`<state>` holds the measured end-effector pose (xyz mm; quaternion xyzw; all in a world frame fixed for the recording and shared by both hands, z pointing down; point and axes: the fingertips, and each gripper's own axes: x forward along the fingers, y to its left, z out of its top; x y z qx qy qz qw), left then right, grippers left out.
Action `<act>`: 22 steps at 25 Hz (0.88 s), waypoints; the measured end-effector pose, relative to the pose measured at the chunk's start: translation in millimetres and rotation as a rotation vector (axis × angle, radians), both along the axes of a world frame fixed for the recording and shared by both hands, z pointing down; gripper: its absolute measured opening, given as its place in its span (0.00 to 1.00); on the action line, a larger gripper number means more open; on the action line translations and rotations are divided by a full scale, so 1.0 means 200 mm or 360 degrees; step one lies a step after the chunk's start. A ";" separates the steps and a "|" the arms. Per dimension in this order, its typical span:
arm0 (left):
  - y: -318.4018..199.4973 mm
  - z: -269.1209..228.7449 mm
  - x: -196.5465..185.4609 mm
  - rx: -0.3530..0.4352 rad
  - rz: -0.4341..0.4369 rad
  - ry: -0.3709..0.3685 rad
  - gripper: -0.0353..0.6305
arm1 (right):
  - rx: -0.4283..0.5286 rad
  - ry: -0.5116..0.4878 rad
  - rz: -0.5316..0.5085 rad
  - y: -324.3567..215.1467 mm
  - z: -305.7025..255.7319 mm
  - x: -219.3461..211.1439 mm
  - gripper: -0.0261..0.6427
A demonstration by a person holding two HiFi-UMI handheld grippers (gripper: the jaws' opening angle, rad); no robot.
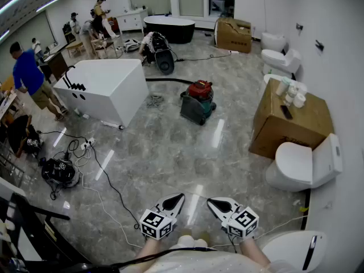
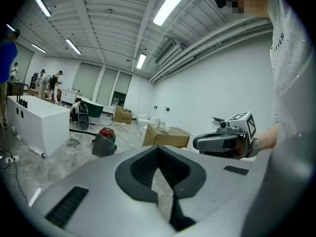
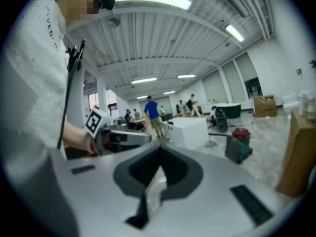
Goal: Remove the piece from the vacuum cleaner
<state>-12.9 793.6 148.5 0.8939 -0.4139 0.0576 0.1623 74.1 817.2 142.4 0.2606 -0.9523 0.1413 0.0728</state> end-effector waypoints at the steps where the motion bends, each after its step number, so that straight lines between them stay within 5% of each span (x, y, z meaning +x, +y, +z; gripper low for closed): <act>1: 0.01 0.01 0.00 -0.0005 0.0005 -0.0004 0.08 | 0.0005 0.0004 -0.0013 0.01 0.00 -0.01 0.06; 10: 0.04 0.04 0.06 -0.0065 0.0006 -0.0013 0.08 | 0.0029 0.0005 -0.0021 0.03 0.00 0.05 0.06; 22: -0.05 -0.03 0.16 0.0013 -0.0051 -0.0048 0.08 | 0.0077 -0.0045 0.0051 -0.06 -0.05 0.11 0.06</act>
